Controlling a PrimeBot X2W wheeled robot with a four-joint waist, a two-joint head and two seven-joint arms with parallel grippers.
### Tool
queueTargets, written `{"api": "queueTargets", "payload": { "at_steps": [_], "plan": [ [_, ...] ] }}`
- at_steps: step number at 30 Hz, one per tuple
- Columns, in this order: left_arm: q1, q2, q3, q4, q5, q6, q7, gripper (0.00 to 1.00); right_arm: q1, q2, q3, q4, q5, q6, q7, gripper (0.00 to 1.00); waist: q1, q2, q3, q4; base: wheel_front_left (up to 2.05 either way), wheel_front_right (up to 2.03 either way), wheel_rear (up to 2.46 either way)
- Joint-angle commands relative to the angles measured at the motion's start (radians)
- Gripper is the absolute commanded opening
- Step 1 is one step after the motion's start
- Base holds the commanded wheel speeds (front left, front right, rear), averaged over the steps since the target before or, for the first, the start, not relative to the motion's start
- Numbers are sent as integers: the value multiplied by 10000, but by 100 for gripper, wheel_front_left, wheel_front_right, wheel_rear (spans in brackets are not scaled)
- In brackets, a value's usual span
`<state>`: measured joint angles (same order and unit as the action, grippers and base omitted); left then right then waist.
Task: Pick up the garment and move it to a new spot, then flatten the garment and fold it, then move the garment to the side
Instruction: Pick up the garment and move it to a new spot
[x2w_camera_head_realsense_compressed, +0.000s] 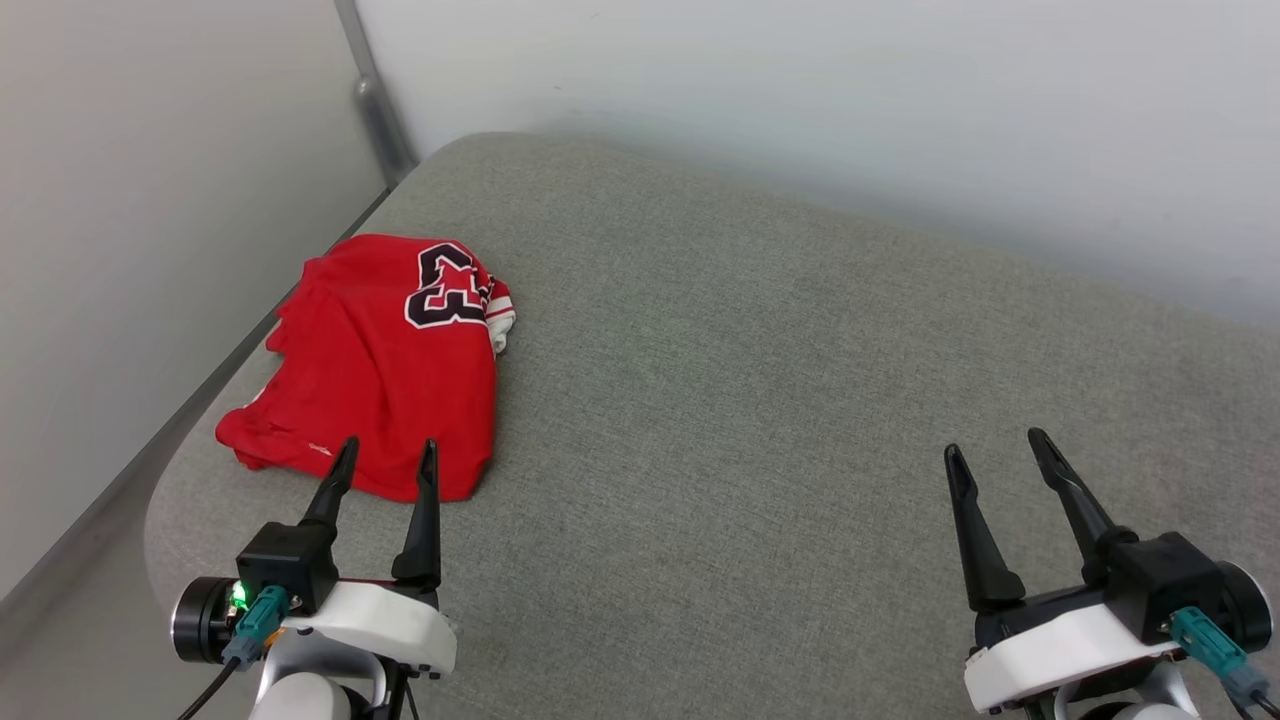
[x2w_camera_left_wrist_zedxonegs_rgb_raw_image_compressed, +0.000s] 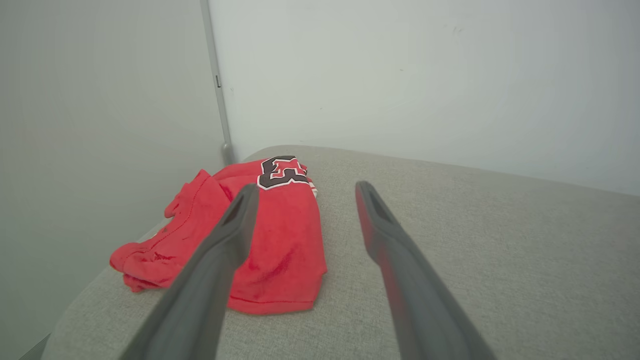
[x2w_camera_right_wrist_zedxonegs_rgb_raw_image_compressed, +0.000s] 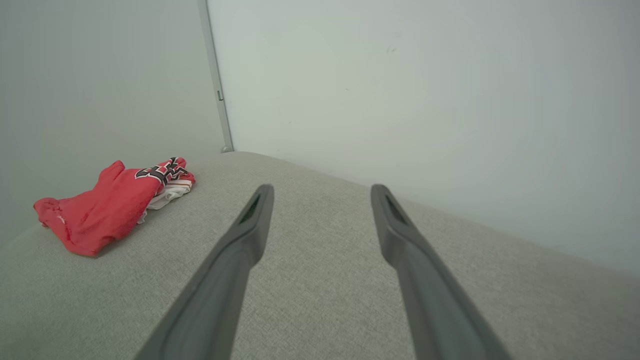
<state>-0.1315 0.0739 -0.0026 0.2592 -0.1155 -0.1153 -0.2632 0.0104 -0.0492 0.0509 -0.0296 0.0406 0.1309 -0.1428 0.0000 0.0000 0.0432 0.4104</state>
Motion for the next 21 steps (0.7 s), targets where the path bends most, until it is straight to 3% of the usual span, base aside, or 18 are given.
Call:
{"api": "queueTargets", "payload": {
  "at_steps": [1, 13, 21],
  "plan": [
    [-19, -31, 24, -7, 77, -17, -23, 100, -90, -20, 0, -49, -55, -3, 16, 100, 0, 0, 7, 24, 0, 0, 0],
    [-491, 185, 423, 71, -15, -60, -23, 100, -406, -19, 158, -290, -249, -3, 234, 100, 0, 0, 479, -435, 0, 0, 0],
    [-2602, 1194, 746, 1446, -417, -124, 377, 100, -952, -19, 286, -676, -586, -3, 538, 100, 0, 0, 1676, -1002, 0, 0, 0]
  ]
}}
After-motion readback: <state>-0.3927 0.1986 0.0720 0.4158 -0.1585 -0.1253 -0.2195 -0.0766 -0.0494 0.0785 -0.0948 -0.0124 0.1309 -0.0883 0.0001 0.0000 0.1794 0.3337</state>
